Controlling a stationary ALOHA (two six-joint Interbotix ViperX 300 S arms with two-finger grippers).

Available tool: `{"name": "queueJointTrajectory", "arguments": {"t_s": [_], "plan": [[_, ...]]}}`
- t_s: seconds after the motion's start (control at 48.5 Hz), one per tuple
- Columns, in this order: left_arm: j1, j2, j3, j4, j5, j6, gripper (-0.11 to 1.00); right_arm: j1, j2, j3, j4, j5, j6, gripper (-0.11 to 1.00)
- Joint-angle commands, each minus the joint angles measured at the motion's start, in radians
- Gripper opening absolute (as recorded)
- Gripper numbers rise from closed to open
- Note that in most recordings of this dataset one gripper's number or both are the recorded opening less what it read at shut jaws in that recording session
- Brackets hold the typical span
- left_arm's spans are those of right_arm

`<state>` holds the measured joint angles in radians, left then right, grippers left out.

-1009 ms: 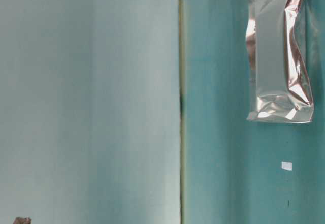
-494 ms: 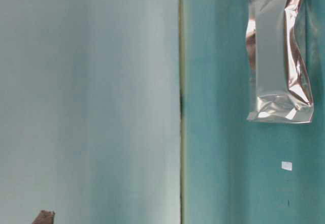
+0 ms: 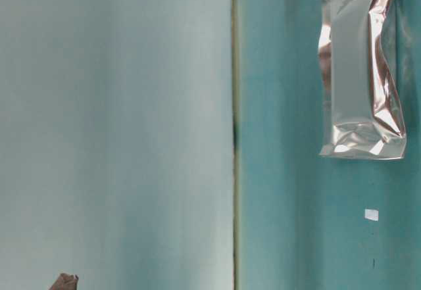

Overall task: Hand over the silver zip bag and make it stand upright.
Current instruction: 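Grasp the bag's right edge with the right gripper and lift it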

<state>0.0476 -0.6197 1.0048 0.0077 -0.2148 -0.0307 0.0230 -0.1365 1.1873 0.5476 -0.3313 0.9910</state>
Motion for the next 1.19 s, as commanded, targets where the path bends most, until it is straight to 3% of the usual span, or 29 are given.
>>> {"name": "queueJointTrajectory", "arguments": {"t_s": [0.0, 0.453, 0.927, 1.05, 1.174], "plan": [[0.002, -0.005, -0.023, 0.003, -0.003, -0.002, -0.01, 0.015, 0.034, -0.026, 0.002, -0.021, 0.014, 0.89], [0.002, -0.003, -0.021, 0.002, 0.008, -0.002, -0.01, 0.041, 0.118, -0.091, -0.002, -0.038, 0.017, 0.89], [0.002, -0.003, -0.021, 0.003, 0.023, -0.003, -0.01, 0.069, 0.152, -0.095, 0.002, -0.031, 0.021, 0.86], [0.002, -0.003, -0.021, 0.003, 0.023, -0.003, -0.01, 0.071, 0.152, -0.097, 0.003, -0.005, 0.021, 0.75], [0.002, -0.003, -0.021, 0.003, 0.023, -0.003, -0.01, 0.071, 0.15, -0.097, 0.002, 0.015, 0.021, 0.45]]}}
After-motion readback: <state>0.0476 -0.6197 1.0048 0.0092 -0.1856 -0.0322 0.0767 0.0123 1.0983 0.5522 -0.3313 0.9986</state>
